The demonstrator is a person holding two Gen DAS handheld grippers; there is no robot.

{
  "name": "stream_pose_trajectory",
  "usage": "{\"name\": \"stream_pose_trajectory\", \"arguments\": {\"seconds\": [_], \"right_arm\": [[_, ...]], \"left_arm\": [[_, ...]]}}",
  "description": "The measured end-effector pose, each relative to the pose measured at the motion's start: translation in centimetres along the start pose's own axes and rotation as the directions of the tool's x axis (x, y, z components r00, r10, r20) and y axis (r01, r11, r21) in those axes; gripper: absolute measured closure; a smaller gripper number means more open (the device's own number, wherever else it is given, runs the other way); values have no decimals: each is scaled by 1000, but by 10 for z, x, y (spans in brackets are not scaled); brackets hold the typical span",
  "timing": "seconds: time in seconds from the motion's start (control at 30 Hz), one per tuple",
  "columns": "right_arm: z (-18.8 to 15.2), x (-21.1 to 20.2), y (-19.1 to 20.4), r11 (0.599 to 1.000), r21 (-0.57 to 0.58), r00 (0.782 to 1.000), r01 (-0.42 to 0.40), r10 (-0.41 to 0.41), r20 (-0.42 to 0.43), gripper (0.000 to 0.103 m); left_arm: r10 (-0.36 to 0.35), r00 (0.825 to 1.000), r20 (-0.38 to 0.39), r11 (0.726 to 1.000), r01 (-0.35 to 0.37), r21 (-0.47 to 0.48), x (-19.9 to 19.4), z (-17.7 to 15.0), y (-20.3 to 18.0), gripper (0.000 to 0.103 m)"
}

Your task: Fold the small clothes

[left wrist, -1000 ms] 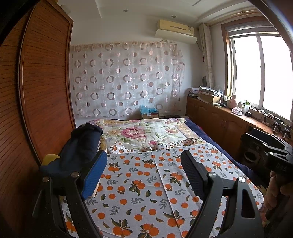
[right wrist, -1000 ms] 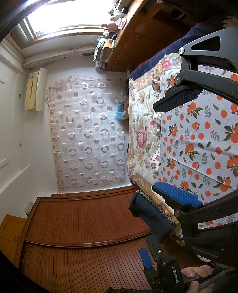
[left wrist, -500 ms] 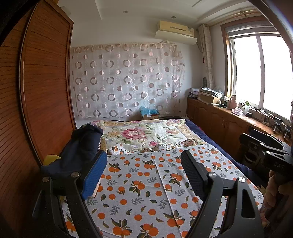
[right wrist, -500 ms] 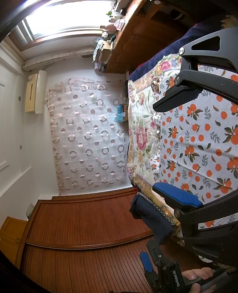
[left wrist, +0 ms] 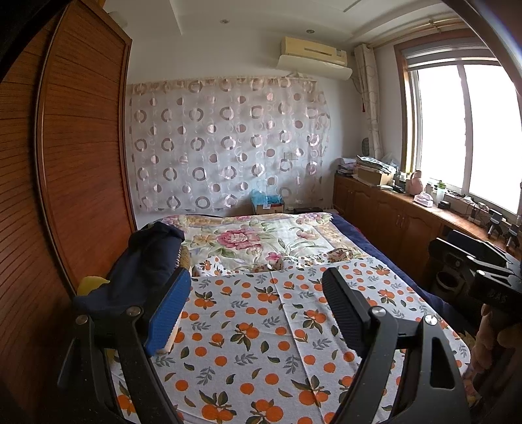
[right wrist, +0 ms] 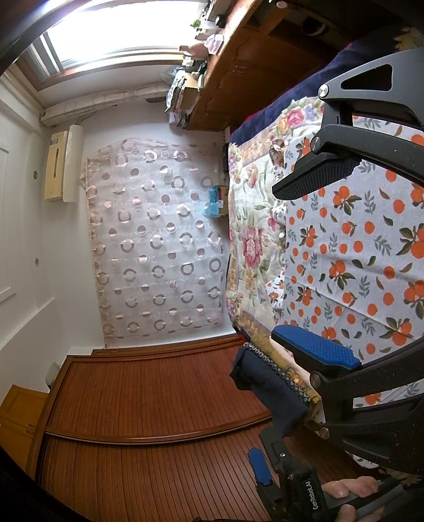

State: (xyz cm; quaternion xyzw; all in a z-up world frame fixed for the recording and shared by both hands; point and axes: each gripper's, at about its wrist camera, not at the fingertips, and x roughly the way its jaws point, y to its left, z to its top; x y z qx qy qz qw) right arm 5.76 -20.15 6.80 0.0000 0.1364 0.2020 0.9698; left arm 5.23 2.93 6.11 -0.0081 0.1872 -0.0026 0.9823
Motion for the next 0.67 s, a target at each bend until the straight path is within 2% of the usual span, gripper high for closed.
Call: {"name": "stream_pose_trajectory", "arguments": {"seconds": [0.67], "right_arm": [[-2, 0, -4, 1000, -2, 1000, 2, -2, 3, 23]], "left_arm": [[1, 1000, 4, 1000, -1, -6, -2, 3, 2, 20]]}}
